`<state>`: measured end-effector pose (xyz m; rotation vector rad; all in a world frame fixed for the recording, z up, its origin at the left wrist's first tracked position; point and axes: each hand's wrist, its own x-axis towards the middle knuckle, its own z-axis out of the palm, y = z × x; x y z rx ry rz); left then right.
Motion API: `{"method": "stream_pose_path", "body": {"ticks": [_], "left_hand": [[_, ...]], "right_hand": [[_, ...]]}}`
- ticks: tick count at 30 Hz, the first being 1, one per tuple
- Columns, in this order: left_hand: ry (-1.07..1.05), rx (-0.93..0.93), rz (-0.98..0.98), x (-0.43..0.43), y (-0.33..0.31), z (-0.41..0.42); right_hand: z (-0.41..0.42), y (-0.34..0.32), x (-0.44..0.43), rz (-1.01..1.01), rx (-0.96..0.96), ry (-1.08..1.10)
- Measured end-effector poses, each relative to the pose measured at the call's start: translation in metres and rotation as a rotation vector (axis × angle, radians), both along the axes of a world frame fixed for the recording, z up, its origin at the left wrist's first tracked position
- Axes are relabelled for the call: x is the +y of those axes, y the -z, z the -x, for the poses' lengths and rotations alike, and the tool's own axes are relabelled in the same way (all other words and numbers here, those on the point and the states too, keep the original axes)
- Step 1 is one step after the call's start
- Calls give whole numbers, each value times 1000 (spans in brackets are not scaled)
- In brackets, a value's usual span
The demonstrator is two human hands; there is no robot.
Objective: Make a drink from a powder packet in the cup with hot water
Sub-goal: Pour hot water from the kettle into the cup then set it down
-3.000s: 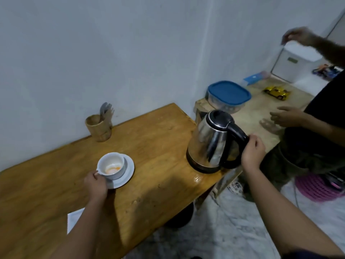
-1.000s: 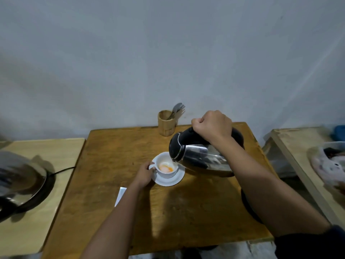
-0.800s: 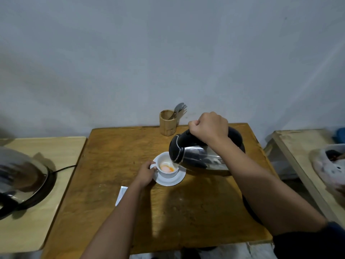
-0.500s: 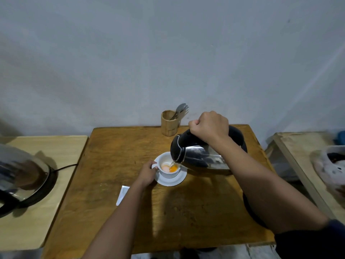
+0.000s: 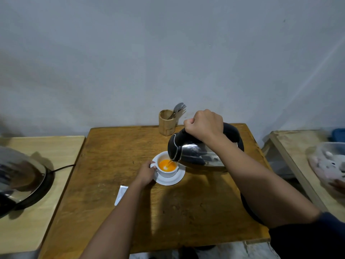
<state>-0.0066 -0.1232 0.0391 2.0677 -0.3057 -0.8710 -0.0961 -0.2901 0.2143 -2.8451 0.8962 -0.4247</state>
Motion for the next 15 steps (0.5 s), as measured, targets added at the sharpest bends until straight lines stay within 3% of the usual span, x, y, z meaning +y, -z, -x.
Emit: {"method": "stream_pose_path", "body": {"ticks": [15], "left_hand": [[9,8,0,-1,0,-3]], "right_hand": [[-3,2,3,16,10,3]]}}
